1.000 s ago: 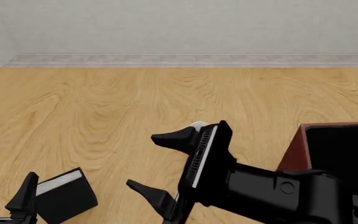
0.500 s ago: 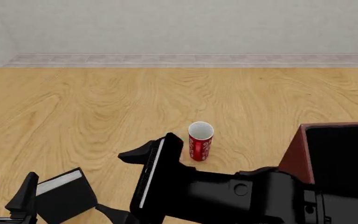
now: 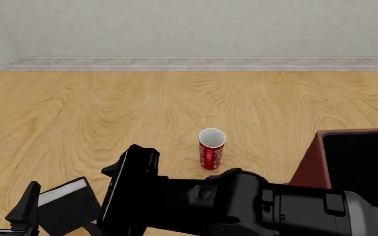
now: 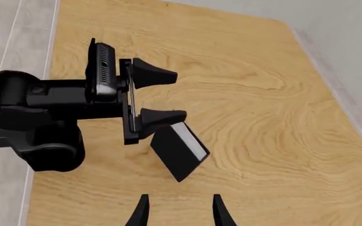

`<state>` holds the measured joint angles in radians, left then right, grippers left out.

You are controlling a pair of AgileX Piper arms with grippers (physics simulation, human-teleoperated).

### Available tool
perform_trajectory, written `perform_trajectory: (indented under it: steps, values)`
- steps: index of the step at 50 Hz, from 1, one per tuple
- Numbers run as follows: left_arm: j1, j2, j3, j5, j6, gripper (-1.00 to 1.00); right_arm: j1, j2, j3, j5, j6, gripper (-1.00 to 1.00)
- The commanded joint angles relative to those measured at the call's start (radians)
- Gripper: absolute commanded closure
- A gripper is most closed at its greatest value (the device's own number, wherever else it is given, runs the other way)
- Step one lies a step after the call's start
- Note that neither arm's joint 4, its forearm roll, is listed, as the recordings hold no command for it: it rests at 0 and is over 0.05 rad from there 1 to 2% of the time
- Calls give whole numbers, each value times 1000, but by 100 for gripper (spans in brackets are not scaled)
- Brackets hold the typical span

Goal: Pick up the book and place it in the left compartment of the caddy.

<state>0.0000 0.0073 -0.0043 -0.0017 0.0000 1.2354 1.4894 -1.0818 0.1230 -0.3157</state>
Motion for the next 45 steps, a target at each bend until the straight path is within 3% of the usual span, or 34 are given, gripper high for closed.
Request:
perform_trajectory:
  steps: [1, 45]
  values:
    - [0, 0, 0, 0, 0, -100, 2, 67, -52, 20, -22, -100]
    - [0, 0, 0, 0, 0, -100, -15, 272, -210, 46, -70, -100]
